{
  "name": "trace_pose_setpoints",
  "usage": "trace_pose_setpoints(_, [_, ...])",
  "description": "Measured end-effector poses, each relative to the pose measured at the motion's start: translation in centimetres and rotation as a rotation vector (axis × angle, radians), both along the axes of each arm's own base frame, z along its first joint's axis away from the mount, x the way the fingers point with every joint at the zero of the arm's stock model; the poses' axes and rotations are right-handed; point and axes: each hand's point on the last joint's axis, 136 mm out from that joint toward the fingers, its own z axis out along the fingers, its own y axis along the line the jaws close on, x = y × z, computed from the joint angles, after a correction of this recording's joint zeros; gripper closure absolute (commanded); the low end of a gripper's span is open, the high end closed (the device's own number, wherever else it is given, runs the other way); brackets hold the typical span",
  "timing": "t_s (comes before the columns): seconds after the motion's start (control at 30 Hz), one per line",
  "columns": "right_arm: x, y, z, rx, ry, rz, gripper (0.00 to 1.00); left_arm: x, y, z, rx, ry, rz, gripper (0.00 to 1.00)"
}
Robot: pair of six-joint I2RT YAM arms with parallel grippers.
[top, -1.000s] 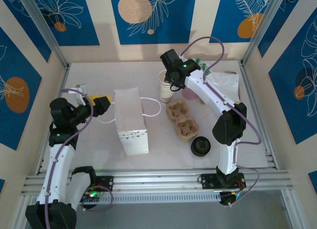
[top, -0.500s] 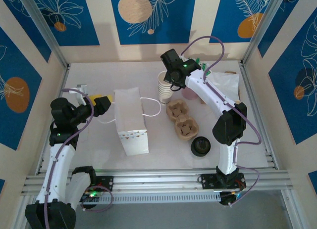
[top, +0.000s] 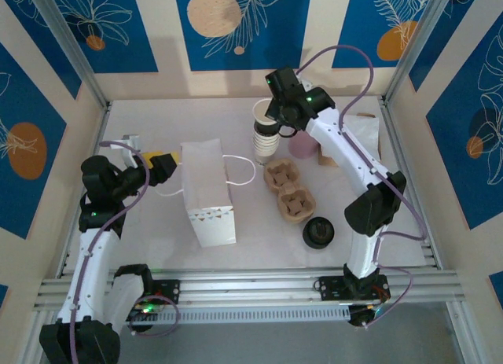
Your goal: Pack the takeout coffee
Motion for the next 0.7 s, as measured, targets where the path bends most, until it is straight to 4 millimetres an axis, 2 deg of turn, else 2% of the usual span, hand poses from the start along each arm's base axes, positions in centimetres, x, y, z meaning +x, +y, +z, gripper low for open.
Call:
trace_pose_setpoints(0.17, [-0.5, -0.2, 3.4, 0.025, -0.068, 0.021, 1.00, 0.0, 0.0, 0.0, 0.000, 0.000, 0.000, 0.12])
trace_pose_setpoints(0.33, [-2.7, -1.0, 7.1, 0.043, -0.137, 0.052, 1.00, 0.0, 0.0, 0.0, 0.000, -0.002, 0.000, 0.11])
trace_pose_setpoints(0.5, [-6.9, -1.6, 11.3, 0.073, -0.223, 0.110, 1.00, -0.1, 0.2, 0.2, 0.003, -0.007, 0.015, 0.11])
trace_pose_setpoints(0.6, [-9.5, -2.3, 12.6, 0.084, -0.251, 0.138, 1.00, -0.3, 0.5, 0.2, 0.008, 0.001, 0.041, 0.12])
trace_pose_setpoints(0.7, [-12.1, -3.3, 12.9, 0.087, -0.259, 0.161, 1.00, -0.7, 1.0, 0.3, 0.014, 0.035, 0.079, 0.14])
